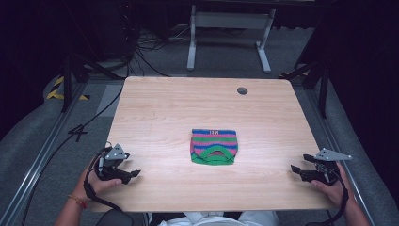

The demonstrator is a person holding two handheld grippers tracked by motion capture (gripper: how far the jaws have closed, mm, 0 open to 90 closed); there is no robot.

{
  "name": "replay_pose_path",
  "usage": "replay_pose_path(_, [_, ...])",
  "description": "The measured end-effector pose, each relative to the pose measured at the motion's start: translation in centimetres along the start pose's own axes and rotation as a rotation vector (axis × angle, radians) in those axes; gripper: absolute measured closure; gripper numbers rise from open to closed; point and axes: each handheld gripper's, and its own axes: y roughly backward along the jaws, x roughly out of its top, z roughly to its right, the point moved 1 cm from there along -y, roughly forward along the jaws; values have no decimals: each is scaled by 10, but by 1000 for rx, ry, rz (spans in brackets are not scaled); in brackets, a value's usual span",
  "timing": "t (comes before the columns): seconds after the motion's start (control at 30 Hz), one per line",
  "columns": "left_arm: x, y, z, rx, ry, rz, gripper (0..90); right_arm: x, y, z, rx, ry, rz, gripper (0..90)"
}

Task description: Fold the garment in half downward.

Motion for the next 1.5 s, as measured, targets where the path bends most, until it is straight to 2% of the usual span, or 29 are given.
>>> replay_pose_path(0.03, [0,0,1,3,-6,-15,180,0,-1,1,-2,-11,2,245])
replay_pose_path(0.07, [-2,1,3,-6,4,13,176,-1,-2,2,5,-27,11,244])
replay_pose_path(0.13, [-3,1,3,-16,15,20,177,-1,-3,1,4,-29,9,244])
replay_pose_path(0.17, [-5,1,2,-4,10,25,177,-2,-3,1,6,-28,1,242])
replay_pose_path(0.2, [-7,0,2,-9,31,32,174,-2,-3,1,7,-21,-2,239])
replay_pose_path(0.27, [-12,-1,1,-22,47,24,174,-4,-2,0,4,-15,-3,238])
replay_pose_path(0.33, [-15,-1,0,-25,56,51,158,-5,-1,-1,4,-11,-4,236])
replay_pose_path(0.47, [-20,-3,-2,1,102,116,153,-5,-2,-1,3,-21,-10,227])
replay_pose_path(0.53, [-21,-2,-3,5,125,112,153,-5,-2,-1,2,-21,-9,226])
replay_pose_path(0.67, [-20,-2,-2,9,130,107,153,-5,-2,-2,-3,-26,-10,224])
replay_pose_path(0.7, [-20,-4,-1,25,123,118,153,-5,-2,-1,-3,-26,-10,223])
replay_pose_path(0.93, [-19,-4,0,36,105,102,151,-5,-2,-1,-7,-32,-11,223])
replay_pose_path(1.5, [-18,-5,-1,47,119,101,139,-5,-2,-1,-6,-38,-10,224])
